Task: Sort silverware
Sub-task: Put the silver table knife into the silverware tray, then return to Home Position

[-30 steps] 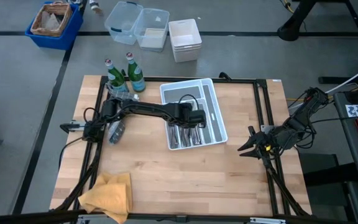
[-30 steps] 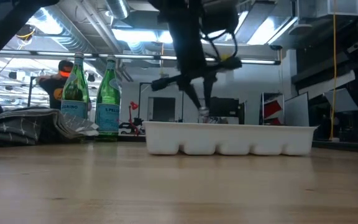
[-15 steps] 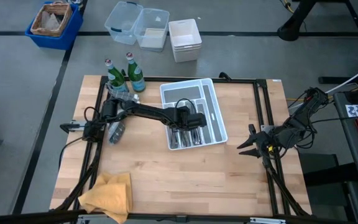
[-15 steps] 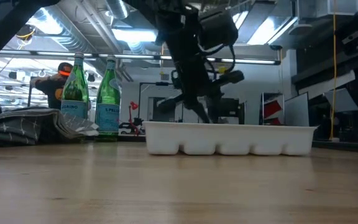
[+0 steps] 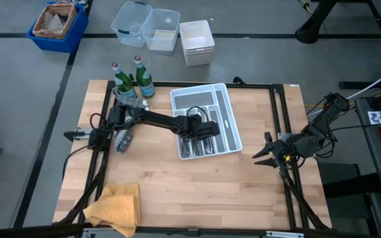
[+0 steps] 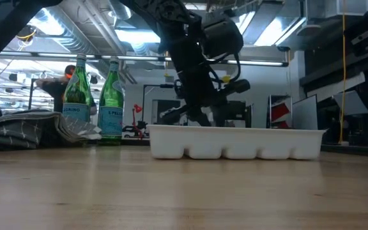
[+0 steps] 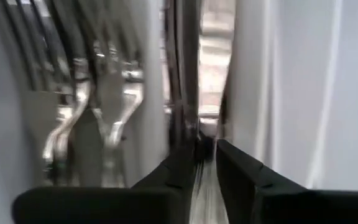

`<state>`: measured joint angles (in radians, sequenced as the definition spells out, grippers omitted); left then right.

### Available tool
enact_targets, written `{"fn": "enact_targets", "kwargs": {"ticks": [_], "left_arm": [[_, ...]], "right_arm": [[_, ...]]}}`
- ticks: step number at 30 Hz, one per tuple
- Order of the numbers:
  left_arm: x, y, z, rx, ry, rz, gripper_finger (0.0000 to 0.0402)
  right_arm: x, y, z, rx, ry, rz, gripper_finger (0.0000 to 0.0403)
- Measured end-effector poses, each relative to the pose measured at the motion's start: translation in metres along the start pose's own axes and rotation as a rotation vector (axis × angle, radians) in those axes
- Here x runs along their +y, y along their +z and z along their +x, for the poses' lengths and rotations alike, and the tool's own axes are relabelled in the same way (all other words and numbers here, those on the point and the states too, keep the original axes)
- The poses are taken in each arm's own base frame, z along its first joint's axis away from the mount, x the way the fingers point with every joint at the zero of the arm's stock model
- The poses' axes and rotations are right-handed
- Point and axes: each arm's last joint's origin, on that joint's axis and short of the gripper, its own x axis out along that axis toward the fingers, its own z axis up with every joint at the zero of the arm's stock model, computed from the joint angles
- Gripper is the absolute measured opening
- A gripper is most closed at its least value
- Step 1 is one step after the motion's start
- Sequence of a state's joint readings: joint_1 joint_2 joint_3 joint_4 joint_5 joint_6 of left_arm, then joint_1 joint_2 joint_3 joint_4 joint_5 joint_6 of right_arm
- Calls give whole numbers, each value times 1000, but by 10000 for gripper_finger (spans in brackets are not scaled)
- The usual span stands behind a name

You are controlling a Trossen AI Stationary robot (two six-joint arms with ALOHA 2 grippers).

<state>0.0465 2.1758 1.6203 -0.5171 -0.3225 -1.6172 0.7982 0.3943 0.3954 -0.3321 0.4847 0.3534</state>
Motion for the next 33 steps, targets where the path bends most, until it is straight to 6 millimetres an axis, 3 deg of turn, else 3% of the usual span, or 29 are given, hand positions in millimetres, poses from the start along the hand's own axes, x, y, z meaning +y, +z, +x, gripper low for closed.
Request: {"fn": "enact_targets", "kwargs": {"ticks": [8,14,19,24,28,33], "left_arm": [[-5,10,0,21,-32,-24,105],[-13,15,-24,53,-84,94,110],[-24,23,-74,20,-188,411,105],[-21,41,-141,-88,-207,615,104],[-4,64,-203,-220,-162,690,104],[32,80,-270,-292,-94,768,104]], "right_arm": [[0,0,0,2,6,0,111],[-2,2,-5,-29,17,17,111],[-9,4,-18,-75,34,21,111],[-17,3,-32,-120,50,44,111],[-24,1,-43,-159,44,66,111],[-31,0,-51,-204,-23,87,111]]}}
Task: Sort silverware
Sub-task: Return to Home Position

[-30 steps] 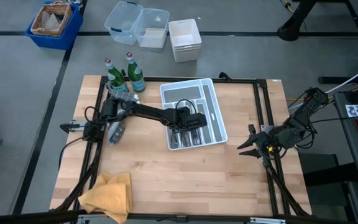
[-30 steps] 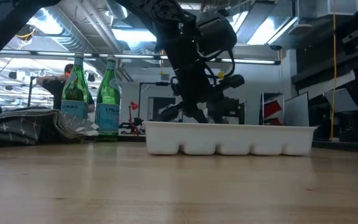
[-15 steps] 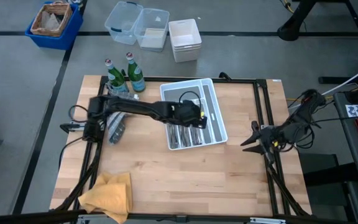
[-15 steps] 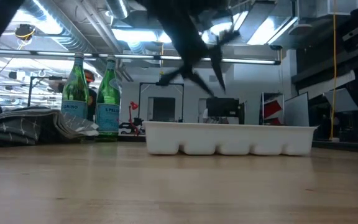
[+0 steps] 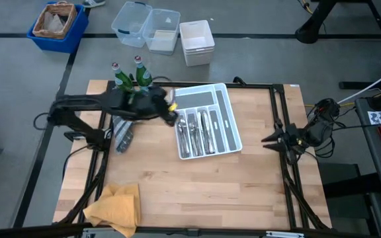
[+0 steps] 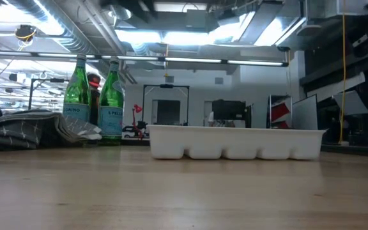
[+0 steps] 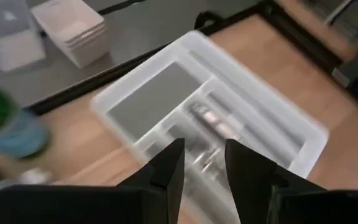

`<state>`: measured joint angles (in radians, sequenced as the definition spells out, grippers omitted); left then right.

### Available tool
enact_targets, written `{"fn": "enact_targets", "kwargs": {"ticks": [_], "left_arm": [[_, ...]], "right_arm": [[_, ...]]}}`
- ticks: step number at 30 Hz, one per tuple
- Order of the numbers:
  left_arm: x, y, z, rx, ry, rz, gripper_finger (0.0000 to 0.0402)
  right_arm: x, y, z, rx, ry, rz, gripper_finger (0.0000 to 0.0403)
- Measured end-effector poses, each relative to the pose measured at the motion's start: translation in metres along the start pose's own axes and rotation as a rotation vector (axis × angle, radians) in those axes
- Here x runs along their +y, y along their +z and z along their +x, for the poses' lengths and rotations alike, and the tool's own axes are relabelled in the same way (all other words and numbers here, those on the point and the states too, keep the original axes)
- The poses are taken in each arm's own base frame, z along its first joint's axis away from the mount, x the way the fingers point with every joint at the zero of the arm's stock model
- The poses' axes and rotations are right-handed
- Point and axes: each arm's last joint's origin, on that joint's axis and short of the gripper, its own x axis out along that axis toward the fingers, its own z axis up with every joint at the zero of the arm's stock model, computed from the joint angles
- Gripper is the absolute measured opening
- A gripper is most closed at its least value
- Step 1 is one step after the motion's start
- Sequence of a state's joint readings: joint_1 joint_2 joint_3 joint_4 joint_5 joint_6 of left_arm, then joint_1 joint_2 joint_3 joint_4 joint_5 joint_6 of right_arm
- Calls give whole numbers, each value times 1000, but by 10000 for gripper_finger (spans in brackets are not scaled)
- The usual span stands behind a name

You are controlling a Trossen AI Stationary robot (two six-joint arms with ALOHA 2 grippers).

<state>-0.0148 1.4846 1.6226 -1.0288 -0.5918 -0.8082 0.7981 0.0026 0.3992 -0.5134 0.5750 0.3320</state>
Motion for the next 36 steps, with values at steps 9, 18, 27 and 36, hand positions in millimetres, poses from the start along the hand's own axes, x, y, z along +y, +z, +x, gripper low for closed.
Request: {"fn": "enact_targets", "kwargs": {"ticks": [9,18,27,36], "left_arm": [[60,-45,-61,-2,77,160,104],[139,-115,-52,-68,-15,74,104],[182,-165,-32,-224,-306,26,104],[209,-180,-39,-460,-551,37,104]], "right_arm": [[-10,-1,-1,-78,-313,-2,111],[-11,8,-3,-199,-445,67,111],[-12,13,-5,-264,-514,114,111],[-14,15,-6,-311,-593,165,111]]}}
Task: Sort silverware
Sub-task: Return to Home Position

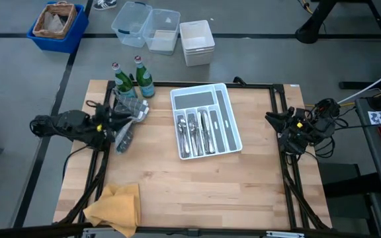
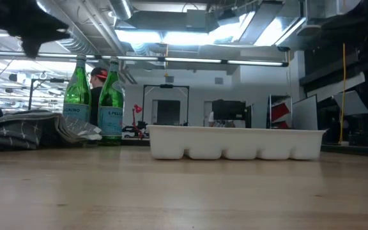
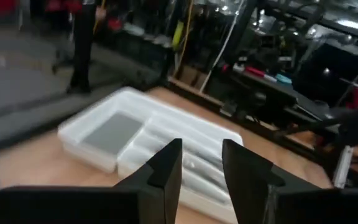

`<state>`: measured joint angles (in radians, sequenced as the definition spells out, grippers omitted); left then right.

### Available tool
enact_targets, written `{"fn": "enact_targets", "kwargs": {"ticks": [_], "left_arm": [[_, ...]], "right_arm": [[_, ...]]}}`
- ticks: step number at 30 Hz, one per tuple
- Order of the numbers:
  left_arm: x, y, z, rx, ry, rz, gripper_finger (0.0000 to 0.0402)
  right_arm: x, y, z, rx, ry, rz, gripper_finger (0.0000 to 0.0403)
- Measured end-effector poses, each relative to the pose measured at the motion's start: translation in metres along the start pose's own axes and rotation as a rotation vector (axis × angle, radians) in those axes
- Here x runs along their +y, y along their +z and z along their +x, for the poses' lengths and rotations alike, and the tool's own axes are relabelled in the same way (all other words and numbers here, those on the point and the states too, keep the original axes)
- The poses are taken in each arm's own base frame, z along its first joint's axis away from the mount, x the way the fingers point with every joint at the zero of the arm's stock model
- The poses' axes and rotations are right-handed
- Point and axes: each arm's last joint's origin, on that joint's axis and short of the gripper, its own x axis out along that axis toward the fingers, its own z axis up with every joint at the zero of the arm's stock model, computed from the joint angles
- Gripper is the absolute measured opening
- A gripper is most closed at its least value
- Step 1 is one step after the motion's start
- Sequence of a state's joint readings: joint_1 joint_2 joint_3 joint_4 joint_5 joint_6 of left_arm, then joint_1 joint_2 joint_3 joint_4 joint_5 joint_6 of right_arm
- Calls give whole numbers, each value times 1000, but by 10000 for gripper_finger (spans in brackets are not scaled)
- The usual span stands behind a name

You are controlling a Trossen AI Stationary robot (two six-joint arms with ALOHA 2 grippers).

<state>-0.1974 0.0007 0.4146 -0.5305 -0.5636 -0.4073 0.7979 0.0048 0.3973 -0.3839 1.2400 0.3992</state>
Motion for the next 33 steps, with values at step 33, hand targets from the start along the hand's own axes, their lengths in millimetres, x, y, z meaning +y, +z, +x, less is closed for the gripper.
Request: {"fn": "enact_targets", "kwargs": {"ticks": [33], "left_arm": [[6,-70,49,-166,-53,255,104]], "right_arm": [[-1,-43,6,-13,-89,33,111]]}}
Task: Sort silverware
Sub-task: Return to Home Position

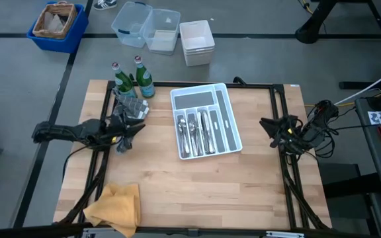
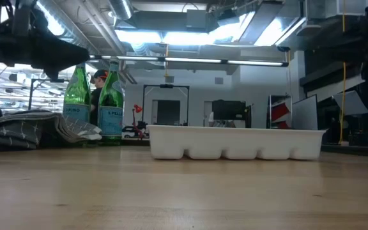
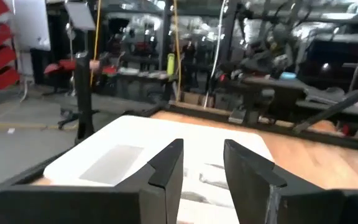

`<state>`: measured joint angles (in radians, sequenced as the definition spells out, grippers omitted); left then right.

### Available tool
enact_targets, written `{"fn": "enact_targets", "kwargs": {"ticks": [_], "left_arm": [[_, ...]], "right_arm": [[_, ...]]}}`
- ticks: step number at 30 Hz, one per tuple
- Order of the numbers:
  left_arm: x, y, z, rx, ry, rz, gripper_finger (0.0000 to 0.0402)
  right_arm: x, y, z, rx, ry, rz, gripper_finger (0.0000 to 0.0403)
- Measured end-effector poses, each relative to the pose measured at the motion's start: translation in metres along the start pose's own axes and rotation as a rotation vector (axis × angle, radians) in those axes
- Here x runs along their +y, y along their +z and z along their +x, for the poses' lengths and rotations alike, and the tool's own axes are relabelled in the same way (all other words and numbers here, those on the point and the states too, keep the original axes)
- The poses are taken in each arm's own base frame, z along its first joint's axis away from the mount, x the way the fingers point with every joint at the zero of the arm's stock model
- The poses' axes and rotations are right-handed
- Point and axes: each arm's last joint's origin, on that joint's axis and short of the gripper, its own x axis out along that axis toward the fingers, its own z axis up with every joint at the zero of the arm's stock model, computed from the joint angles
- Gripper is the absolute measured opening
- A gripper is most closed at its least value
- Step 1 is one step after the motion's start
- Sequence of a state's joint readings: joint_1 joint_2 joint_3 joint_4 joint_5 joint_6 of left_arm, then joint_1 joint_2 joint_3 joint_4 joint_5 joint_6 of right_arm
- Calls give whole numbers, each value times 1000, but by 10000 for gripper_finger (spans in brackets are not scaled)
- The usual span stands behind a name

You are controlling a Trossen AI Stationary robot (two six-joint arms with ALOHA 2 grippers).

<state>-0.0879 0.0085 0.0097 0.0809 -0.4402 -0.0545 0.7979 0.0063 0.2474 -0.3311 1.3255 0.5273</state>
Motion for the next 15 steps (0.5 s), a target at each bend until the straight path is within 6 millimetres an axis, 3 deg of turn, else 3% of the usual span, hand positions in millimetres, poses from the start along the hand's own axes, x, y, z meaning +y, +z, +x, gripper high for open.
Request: {"fn": "enact_targets", "kwargs": {"ticks": [15], "left_arm": [[7,-1,2,8,80,-5,104]], "right_arm": [[9,-6,-2,192,332,-11,111]]}}
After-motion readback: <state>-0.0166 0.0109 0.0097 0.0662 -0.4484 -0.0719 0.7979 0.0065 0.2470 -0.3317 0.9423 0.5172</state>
